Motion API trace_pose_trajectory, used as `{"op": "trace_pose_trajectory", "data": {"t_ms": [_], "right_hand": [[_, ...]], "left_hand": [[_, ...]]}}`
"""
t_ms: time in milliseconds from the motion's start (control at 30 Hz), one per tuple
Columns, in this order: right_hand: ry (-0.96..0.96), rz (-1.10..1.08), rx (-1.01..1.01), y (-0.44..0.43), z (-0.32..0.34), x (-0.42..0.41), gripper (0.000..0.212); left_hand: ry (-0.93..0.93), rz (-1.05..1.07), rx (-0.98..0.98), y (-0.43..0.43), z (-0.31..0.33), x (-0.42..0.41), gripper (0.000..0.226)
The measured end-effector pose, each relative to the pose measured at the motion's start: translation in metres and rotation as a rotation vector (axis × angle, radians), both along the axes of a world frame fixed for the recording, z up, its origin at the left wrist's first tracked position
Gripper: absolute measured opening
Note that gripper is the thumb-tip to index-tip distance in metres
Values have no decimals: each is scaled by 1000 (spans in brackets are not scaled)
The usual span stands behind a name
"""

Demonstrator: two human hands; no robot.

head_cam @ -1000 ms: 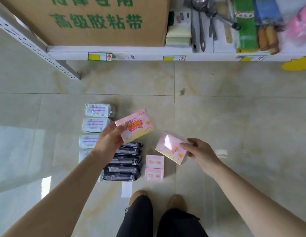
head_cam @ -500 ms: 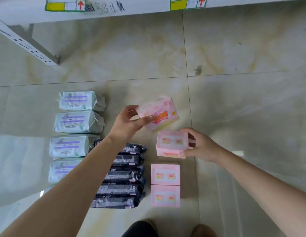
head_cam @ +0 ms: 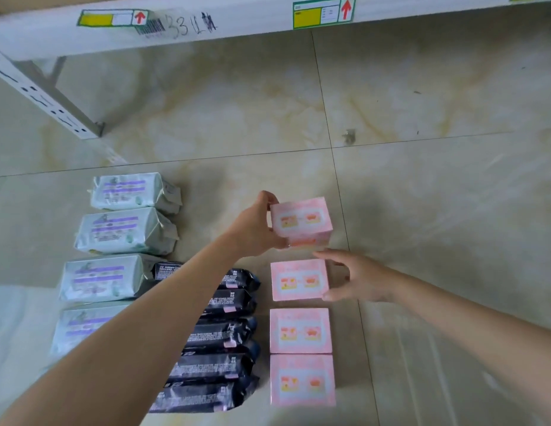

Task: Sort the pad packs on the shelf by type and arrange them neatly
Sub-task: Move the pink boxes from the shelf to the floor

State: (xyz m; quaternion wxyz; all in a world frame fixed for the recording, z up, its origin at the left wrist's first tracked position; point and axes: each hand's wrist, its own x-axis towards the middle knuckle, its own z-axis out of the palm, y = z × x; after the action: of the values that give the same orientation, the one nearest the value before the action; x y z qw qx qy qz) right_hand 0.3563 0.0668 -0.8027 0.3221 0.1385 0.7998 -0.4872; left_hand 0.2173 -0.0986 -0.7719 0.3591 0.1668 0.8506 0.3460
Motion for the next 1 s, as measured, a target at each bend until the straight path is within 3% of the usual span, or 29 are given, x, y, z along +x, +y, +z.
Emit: {"op": "trace_pose_trajectory", "data": {"t_ms": [67, 167, 233, 367, 500, 700, 900, 1000], "right_hand": [[30, -215, 76, 13, 4, -5, 48], [35, -466, -2, 22, 18, -17, 45], [-30, -511, -156, 15, 29, -24, 43], [-165, -464, -299, -9, 36, -29, 12], [-200, -518, -324, -17, 29, -27, 12], [-214, -541, -320, -19, 23, -23, 16], [-192, -517, -316, -22, 24, -25, 22], [-190, -447, -220, -23, 21, -23, 31]], "left_hand": [[29, -38, -59, -2, -2, -1, 62], [44, -43, -135, -3, -7, -2, 68], [48, -74, -151, -1, -8, 1, 70], [47, -237, -231, 2, -11, 10, 66], [14, -279, -234, -2, -14, 13, 65], [166, -534, -303, -6, -13, 22, 97], [264, -537, -351, -11, -15, 25, 96], [289, -555, -361, -15, -17, 24, 99]]}}
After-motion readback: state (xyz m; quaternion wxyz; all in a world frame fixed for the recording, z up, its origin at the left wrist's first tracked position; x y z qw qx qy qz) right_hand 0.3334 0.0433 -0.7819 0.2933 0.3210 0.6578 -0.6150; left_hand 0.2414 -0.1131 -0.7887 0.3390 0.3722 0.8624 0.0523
